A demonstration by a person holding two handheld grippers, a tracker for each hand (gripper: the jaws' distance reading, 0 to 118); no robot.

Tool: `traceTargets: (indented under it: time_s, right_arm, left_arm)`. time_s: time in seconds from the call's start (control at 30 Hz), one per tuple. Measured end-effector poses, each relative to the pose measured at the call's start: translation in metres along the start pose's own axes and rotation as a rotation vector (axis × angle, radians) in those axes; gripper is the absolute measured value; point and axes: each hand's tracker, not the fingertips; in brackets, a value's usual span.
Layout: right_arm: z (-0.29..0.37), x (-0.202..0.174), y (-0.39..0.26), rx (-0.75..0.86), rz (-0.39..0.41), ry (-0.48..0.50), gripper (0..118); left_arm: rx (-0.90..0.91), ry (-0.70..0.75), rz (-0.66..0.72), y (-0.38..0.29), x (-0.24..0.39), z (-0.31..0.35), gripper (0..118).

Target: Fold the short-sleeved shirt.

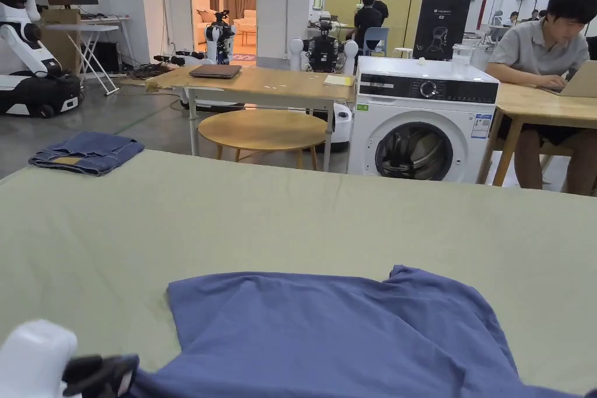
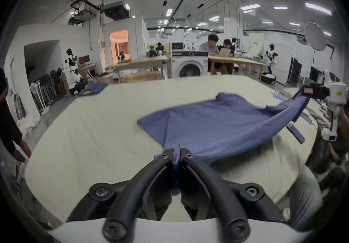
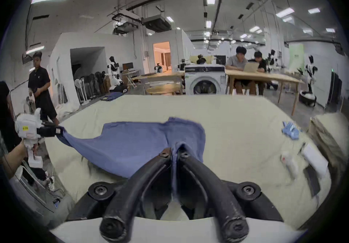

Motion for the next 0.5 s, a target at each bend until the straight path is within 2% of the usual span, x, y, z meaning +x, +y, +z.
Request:
traceTargets:
  time_s: [0.17, 0.23, 0.33, 0.4, 0.43, 0.5]
  right_arm:
    - [0.001, 0.007, -0.071, -0.091, -0.037, -0.041, 2]
    - [0.001, 0.010, -0.090, -0.116, -0.089, -0.047, 2]
    - [0.002, 0.004, -0.108, -0.146, -0.119, -0.075, 3]
    - [0.003, 0.004, -0.117, -0.149, -0.132, -0.079, 7]
    - [0.005, 0.003, -0.119, -0.139, -0.133, -0.091, 25]
    - [0.008, 0.003, -0.115, -0.133, -0.135, -0.101, 83]
  left_arm:
    - [-0.117, -0.013, 0.070, -0.036, 0.053, -0.011, 0]
    - [-0.149, -0.011, 0.108, -0.045, 0.068, -0.015, 0]
    - [-0.174, 0.004, 0.168, -0.055, 0.086, -0.018, 0]
    - [-0.168, 0.012, 0.186, -0.056, 0.093, -0.015, 1]
    - [-0.166, 0.030, 0.201, -0.057, 0.095, -0.012, 8]
    - [-0.170, 0.093, 0.243, -0.056, 0.094, -0.005, 37]
